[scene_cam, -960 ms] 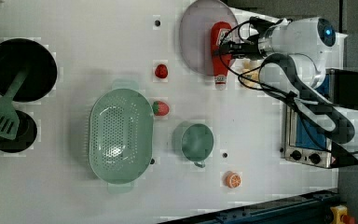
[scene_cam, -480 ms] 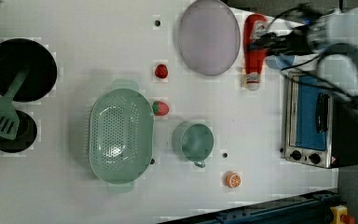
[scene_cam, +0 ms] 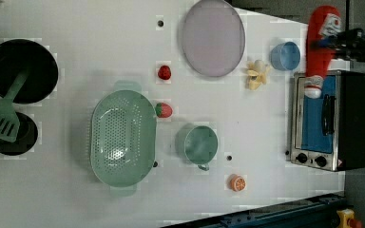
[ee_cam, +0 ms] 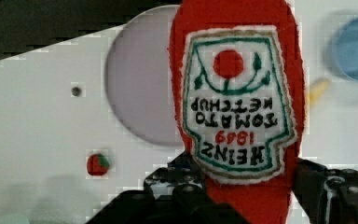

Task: Pick ketchup from plate and place it on table.

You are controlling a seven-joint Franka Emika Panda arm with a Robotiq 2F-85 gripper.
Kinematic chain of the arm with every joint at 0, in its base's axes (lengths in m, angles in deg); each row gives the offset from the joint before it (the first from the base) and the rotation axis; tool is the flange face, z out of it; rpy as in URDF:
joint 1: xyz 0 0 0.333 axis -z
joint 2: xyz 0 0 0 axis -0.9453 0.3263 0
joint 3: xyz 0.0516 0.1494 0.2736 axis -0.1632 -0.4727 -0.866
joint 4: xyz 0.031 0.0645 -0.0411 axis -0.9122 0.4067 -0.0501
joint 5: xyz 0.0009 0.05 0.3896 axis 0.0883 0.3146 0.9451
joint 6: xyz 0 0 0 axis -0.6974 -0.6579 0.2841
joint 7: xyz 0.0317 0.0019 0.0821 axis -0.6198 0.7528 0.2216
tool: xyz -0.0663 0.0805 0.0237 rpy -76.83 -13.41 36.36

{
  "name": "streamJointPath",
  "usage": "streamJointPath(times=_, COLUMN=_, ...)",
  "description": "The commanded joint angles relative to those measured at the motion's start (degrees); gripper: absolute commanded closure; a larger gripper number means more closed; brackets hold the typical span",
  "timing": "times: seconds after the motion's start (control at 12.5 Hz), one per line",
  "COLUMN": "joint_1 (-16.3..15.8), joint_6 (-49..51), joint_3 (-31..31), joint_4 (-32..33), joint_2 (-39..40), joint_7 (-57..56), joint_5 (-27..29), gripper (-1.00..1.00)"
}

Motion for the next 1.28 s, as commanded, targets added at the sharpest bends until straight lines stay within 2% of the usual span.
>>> streamJointPath(times=0.08, joint_1=2.34, joint_6=2.45, joint_3=3.47, joint_4=5.60, joint_2=-2.39, joint_7=3.49, joint_5=0.00, gripper=-0.16)
streamJointPath(times=0.4, joint_1=2.09, joint_6=-1.18, joint_3=3.80, joint_4=16.23, joint_2=-8.79, joint_7=7.04, joint_5=-0.07, gripper=-0.16)
streamJointPath(times=0.72, joint_1=1.73, joint_6=-9.18, joint_3=2.50, joint_4=28.03, joint_2=-13.15, joint_7=10.88, joint_5=-0.20, gripper=-0.16)
streamJointPath(times=0.88, joint_1=1.72, joint_6=-14.53, joint_3=1.73, joint_4=33.88, joint_2=-13.61, joint_7=10.94, joint_5=-0.81, gripper=-0.16)
streamJointPath(times=1.12, joint_1=1.72, joint_6=-23.54, joint_3=1.28, joint_4=41.86, joint_2=-13.01, joint_7=13.10, joint_5=-6.65, gripper=-0.16)
streamJointPath(times=1.28, joint_1=1.71, joint_6=-27.05, joint_3=0.98, joint_4=45.20, joint_2=-11.04, joint_7=15.40, joint_5=-6.96, gripper=-0.16)
